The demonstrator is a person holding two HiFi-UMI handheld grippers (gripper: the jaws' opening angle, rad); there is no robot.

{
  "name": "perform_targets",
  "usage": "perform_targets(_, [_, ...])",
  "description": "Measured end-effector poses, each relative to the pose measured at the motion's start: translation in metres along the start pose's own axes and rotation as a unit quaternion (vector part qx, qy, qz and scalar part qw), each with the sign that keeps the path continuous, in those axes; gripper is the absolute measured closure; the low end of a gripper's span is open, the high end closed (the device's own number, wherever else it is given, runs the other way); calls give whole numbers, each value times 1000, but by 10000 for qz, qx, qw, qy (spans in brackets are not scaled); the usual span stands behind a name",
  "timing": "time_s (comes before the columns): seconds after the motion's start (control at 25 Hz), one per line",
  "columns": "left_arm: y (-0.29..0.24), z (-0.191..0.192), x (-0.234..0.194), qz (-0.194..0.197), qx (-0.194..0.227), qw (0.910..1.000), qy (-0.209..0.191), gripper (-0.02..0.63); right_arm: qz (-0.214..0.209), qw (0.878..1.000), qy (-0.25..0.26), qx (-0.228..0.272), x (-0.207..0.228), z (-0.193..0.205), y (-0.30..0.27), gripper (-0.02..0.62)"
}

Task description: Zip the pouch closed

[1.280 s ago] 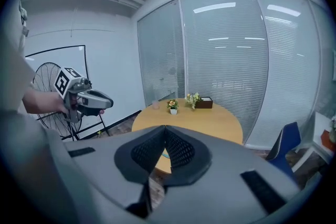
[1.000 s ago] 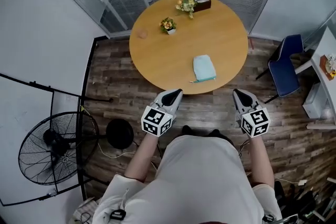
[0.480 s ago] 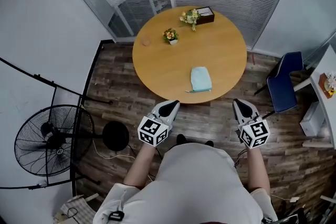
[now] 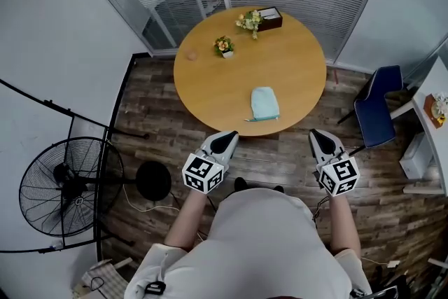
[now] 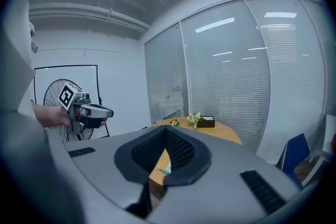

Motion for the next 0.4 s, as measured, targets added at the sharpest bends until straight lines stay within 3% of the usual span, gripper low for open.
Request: perform_targets(0.4, [4,3,-3,-71,40,10000,43,588,7,10000,22,-50,-3,2,-2,591])
Point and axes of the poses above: the fingertips, and each gripper's own axes: y backward along the fingers, x to its right, z out of its underside, the point moved 9 cm from there along y, backward along the fingers, and after that the axes turned 13 degrees about z, right-handed, at the moved point
